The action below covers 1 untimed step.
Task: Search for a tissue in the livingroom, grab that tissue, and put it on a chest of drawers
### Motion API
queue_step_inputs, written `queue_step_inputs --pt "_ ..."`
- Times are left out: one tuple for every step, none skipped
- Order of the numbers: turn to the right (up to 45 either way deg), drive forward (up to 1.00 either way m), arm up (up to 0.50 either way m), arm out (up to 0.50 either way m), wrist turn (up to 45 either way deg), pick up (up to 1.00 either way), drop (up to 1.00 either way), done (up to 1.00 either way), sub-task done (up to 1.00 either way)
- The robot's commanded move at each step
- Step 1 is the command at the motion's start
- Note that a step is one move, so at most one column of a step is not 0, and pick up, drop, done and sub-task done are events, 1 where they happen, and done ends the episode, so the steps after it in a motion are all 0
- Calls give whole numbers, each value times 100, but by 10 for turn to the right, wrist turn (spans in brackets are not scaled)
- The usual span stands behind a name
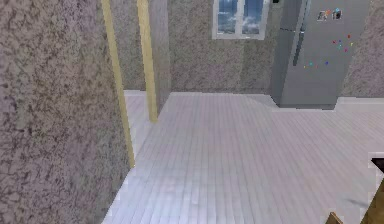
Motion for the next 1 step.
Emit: queue_step_inputs --pt "30 0 0 0 0 0 0 0 0"
